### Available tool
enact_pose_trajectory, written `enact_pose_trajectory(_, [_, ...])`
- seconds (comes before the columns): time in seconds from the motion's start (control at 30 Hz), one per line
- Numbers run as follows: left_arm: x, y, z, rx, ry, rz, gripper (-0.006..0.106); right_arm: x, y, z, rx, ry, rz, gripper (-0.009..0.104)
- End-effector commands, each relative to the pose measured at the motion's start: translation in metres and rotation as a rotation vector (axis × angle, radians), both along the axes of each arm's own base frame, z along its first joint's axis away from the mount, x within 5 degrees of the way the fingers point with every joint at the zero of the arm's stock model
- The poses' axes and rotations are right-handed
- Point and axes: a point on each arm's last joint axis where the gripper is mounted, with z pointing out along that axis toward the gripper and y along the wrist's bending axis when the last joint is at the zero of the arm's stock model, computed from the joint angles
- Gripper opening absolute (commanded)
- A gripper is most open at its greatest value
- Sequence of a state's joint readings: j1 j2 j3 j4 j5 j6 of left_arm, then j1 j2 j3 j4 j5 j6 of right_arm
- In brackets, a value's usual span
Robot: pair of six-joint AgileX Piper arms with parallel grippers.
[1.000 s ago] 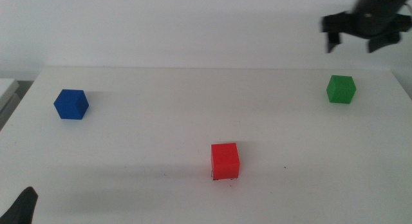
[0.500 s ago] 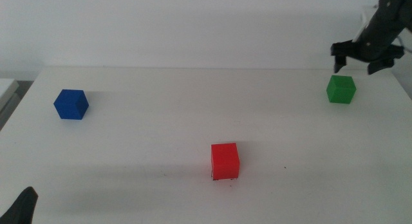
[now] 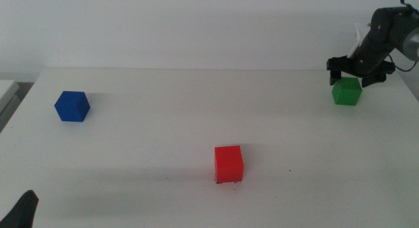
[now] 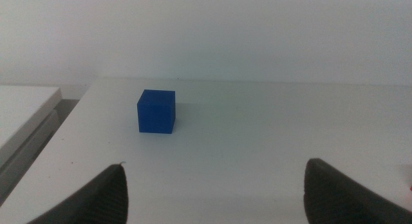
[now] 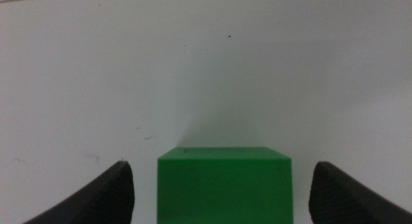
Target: Stack red cubes first, then green, then blue cubes in a specific spot.
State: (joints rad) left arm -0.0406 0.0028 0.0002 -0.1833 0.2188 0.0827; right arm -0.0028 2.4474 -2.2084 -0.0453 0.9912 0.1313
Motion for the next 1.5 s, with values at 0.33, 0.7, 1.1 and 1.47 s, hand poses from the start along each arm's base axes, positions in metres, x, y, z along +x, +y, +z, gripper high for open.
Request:
enact_pose_trajectory(0.33, [0.0, 0.0, 0.002, 0.0, -0.019, 0.004, 0.094, -0.011, 0.002, 0.045, -0.011, -0.03, -0.027, 0.001])
enact_pose_trajectory(0.7, [0.0, 0.0, 0.002, 0.0, -0.019, 0.004, 0.094, -0.157, 0.158, 0.155, 0.038, -0.22, 0.09, 0.002])
enact_pose_trajectory(1.1, [0.0, 0.0, 0.002, 0.0, -0.019, 0.004, 0.094, -0.238, 0.278, 0.126, 0.032, -0.165, 0.14, 0.002])
enact_pose_trajectory(1.47, [0.0, 0.0, 0.002, 0.0, -0.019, 0.004, 0.094, -0.227, 0.297, 0.079, -0.042, -0.096, 0.145, 0.002])
